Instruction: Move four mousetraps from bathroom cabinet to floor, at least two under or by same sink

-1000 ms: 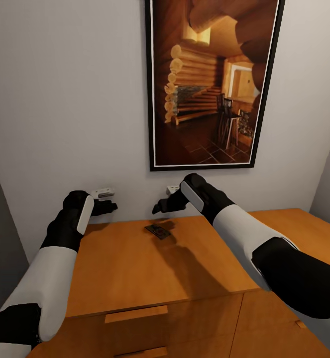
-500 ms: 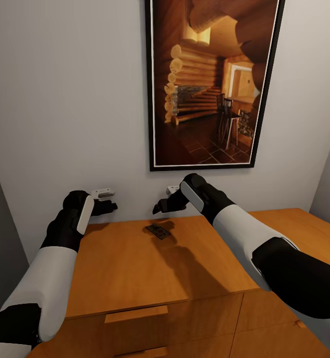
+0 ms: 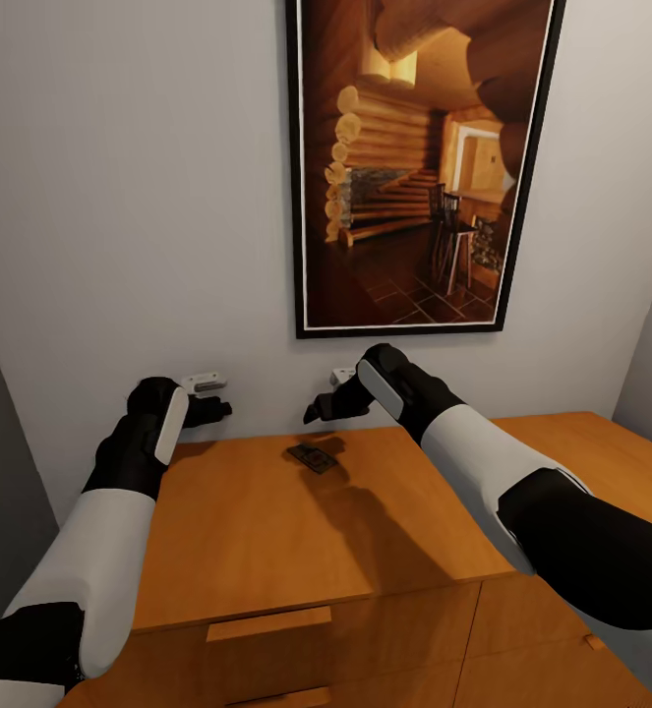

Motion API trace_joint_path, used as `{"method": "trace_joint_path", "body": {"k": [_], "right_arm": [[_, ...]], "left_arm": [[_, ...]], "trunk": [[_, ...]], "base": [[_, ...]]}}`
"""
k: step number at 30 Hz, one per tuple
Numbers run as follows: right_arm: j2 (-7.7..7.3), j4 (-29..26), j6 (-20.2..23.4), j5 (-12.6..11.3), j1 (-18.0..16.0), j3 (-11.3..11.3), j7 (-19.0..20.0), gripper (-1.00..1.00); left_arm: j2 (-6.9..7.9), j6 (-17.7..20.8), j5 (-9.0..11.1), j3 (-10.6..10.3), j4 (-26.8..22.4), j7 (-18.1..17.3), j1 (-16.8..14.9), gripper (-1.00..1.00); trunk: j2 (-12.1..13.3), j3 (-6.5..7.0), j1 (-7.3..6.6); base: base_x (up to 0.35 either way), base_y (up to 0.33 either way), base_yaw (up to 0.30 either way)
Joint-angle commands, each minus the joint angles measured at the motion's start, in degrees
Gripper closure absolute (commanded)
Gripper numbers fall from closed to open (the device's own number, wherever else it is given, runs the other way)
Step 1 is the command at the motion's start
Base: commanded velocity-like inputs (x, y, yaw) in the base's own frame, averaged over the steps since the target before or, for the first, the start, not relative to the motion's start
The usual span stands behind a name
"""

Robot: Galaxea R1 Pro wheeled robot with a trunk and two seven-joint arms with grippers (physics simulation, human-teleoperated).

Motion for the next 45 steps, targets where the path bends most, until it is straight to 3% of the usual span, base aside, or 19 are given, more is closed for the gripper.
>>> {"method": "trace_joint_path", "body": {"k": [1,11,25,32,45], "right_arm": [[0.02,0.1,0.1,0.5,-0.1,0.2,0.6,-1.0],[-0.63,0.0,0.3,0.9,0.9,0.1,0.4,-1.0],[-1.12,-0.4,0.4,1.1,1.2,0.2,0.3,-1.0],[-1.12,-0.5,0.4,1.1,1.2,0.2,0.3,-1.0],[-1.12,-0.5,0.5,1.1,1.2,0.3,0.3,-1.0]], "left_arm": [[-0.01,-0.3,0.6,0.1,0.0,0.2,-0.2,-1.0],[-1.53,-0.2,0.6,0.0,-0.1,2.0,-0.2,-1.0],[-2.35,-0.2,1.1,0.0,-1.2,3.0,-0.2,-1.0],[-2.37,-0.1,1.3,0.1,-2.2,2.2,-0.2,-1.0],[-2.3,0.0,1.4,0.2,-2.7,-1.8,-0.2,-1.0]], "trunk": [[0.0,-0.05,0.43],[0.0,-0.05,0.43],[0.0,-0.05,0.43],[0.0,-0.05,0.43],[0.0,-0.05,0.43]], "base": [[0.0,0.0,0.0],[0.0,0.0,0.0],[0.0,0.0,0.0],[-0.062,0.0,0.0],[-0.275,0.0,0.0]]}}
